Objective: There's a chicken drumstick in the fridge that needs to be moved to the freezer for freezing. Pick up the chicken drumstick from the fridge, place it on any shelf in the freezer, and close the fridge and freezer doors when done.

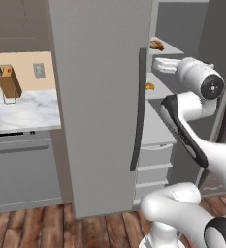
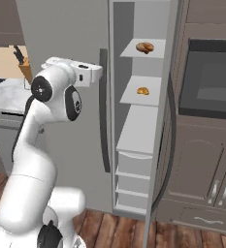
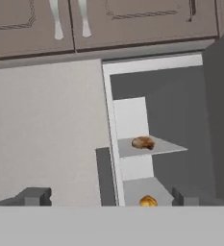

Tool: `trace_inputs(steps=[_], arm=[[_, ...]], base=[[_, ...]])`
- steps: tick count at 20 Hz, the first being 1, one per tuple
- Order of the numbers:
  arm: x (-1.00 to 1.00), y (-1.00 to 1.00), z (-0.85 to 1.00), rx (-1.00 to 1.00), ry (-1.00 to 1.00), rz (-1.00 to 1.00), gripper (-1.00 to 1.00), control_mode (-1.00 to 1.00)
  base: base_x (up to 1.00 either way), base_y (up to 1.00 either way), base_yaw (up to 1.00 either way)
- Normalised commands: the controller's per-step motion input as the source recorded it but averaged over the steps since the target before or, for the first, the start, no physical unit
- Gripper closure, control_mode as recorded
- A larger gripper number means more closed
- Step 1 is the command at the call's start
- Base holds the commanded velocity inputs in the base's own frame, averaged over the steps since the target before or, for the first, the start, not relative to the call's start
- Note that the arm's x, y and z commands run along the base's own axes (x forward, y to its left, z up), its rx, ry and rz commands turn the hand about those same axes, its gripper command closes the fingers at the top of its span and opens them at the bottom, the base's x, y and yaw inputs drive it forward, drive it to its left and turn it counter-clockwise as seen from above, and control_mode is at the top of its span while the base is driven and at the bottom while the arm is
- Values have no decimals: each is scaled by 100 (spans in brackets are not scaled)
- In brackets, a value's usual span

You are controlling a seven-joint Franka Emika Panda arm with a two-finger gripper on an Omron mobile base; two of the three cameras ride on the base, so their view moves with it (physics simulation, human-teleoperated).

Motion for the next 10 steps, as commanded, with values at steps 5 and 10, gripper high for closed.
trace_inputs(steps=[5, 10], arm=[[-97, 1, 63, -13, 15, 4, -100, -100], [-97, 2, -26, -14, 6, 1, -100, -100]], base=[[0, 0, 0], [0, 0, 0]])
